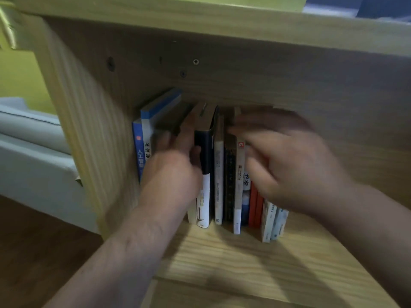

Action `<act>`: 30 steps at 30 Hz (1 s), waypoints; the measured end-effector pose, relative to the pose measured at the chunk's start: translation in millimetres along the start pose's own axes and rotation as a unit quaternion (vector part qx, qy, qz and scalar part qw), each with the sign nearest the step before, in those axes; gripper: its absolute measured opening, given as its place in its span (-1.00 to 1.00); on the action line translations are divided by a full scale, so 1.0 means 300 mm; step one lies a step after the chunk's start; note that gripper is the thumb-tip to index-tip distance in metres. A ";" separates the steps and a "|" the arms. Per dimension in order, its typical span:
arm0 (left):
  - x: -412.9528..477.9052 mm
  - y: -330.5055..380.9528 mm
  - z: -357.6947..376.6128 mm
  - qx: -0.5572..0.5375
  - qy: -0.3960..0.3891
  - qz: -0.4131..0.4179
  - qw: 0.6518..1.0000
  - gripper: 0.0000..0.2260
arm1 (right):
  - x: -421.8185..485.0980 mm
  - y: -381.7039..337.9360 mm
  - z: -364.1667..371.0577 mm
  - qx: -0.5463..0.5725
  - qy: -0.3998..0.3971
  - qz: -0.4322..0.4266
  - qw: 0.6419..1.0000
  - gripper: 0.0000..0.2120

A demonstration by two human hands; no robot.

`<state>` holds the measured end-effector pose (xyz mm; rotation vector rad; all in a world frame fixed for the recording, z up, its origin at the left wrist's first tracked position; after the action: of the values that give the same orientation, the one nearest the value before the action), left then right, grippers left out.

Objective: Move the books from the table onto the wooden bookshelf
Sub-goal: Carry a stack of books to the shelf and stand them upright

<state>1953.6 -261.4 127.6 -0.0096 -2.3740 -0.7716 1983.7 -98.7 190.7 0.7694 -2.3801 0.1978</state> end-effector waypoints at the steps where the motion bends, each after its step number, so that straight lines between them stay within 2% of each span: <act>1: 0.011 0.001 -0.003 -0.004 0.008 0.007 1.000 -0.58 | 0.051 -0.013 0.024 0.003 -0.094 0.012 0.996 -0.68; 3: 0.022 0.001 -0.010 -0.022 0.031 0.025 0.999 -0.68 | 0.127 0.004 0.068 0.027 -0.191 0.037 0.981 -0.50; 6: 0.027 -0.007 -0.013 -0.056 0.052 0.035 0.996 -0.71 | 0.172 0.050 0.111 0.036 -0.224 0.061 0.972 -0.37; 12: 0.028 -0.017 -0.014 -0.101 0.070 0.025 0.992 -0.72 | 0.172 0.067 0.138 0.044 -0.201 0.055 0.977 -0.64; 15: -0.009 -0.022 -0.056 -0.108 0.115 0.044 0.987 -0.69 | 0.176 0.075 0.142 0.039 -0.201 0.051 0.977 -0.68; 17: -0.040 -0.035 -0.066 -0.150 0.137 0.039 0.978 -0.66 | 0.175 0.079 0.144 0.050 -0.213 0.062 0.974 -0.67; 20: -0.084 -0.053 -0.022 -0.285 0.080 -0.101 0.950 -0.69 | 0.175 0.077 0.142 0.071 -0.217 0.068 0.971 -0.68; 22: -0.127 -0.072 0.032 -0.298 0.028 -0.199 0.933 -0.72 | 0.174 0.074 0.138 0.070 -0.216 0.069 0.971 -0.68; 25: -0.172 -0.097 0.079 -0.300 -0.015 -0.227 0.926 -0.82 | 0.167 0.071 0.137 0.065 -0.220 0.078 0.970 -0.68; 30: -0.229 -0.145 0.003 -0.327 0.009 -0.247 0.912 -0.88 | 0.163 0.048 0.138 0.043 -0.217 0.076 0.972 -0.56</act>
<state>1999.4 -284.6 64.7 0.3265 -2.0008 -1.7681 1922.8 -123.4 188.0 0.7284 -2.8656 0.2145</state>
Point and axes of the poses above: each hand's wrist, its own x-axis towards the middle knuckle, its own z-axis out of the palm, y = z × x, the point moved 3 cm from there along x, towards the middle knuckle
